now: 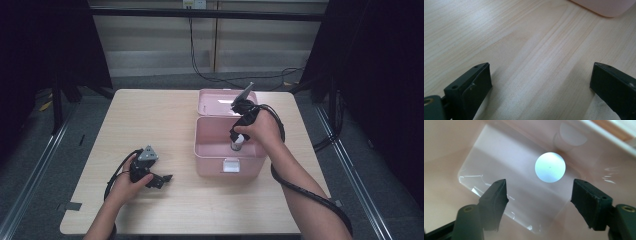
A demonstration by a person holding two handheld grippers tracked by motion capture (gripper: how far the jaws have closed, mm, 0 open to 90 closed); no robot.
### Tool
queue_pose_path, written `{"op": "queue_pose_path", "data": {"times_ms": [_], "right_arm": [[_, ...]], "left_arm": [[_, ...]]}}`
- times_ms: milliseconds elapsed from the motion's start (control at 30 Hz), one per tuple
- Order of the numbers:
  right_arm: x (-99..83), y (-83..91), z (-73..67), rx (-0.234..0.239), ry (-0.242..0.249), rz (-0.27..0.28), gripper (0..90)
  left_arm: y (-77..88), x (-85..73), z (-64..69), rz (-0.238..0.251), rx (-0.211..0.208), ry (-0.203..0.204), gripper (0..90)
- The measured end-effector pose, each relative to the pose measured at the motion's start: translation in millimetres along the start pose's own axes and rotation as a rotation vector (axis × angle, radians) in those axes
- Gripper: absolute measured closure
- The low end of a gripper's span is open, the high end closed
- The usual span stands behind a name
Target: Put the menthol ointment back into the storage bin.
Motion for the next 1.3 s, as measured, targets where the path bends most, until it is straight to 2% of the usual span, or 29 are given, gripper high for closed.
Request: {"op": "queue_pose_path", "data": {"times_ms": [167, 200, 300, 433, 467, 767, 1033, 1300], "right_arm": [[-0.7, 6.9, 0.8, 0.02, 0.04, 0.002, 23.7], [-1.1, 10.4, 1.4, 0.02, 0.069, 0.012, 21.0], [-2.4, 13.5, 1.4, 0.023, 0.081, 0.015, 20.8], [-6.0, 19.5, 1.5, 0.018, 0.123, 0.017, 20.6], [-7.8, 22.1, 1.4, 0.031, 0.138, 0.03, 20.6], [-19.3, 35.1, 1.3, 0.054, 0.176, 0.028, 20.7], [-37.9, 45.5, 4.4, 0.075, 0.222, -0.01, 20.9], [-49.3, 55.4, 7.0, 0.083, 0.252, 0.0, 20.1]], "left_arm": [[0.3, -0.3, 0.1, -0.001, 0.001, 0.002, 3.1], [0.3, -0.3, 0.1, -0.001, 0.001, 0.002, 3.1], [0.3, -0.3, 0.0, -0.001, 0.0, 0.001, 3.1], [0.3, -0.3, 0.1, -0.001, 0.001, 0.002, 3.1], [0.3, -0.3, 0.1, -0.001, 0.001, 0.002, 3.1], [0.1, -0.3, 0.1, 0.001, 0.004, 0.003, 3.2], [0.2, -0.3, 0.0, 0.001, 0.004, 0.002, 3.1], [0.2, -0.3, 0.0, 0.001, 0.004, 0.002, 3.1]]}}
Point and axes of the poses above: each handheld gripper's, and its own axes: y roughly backward along the jaws, x roughly out of its top, z roughly to its right, the point moved 3 cm from there along -y, roughly forward along the jaws, and after that the axes turned 3 degrees about z, right-handed, at the moved point
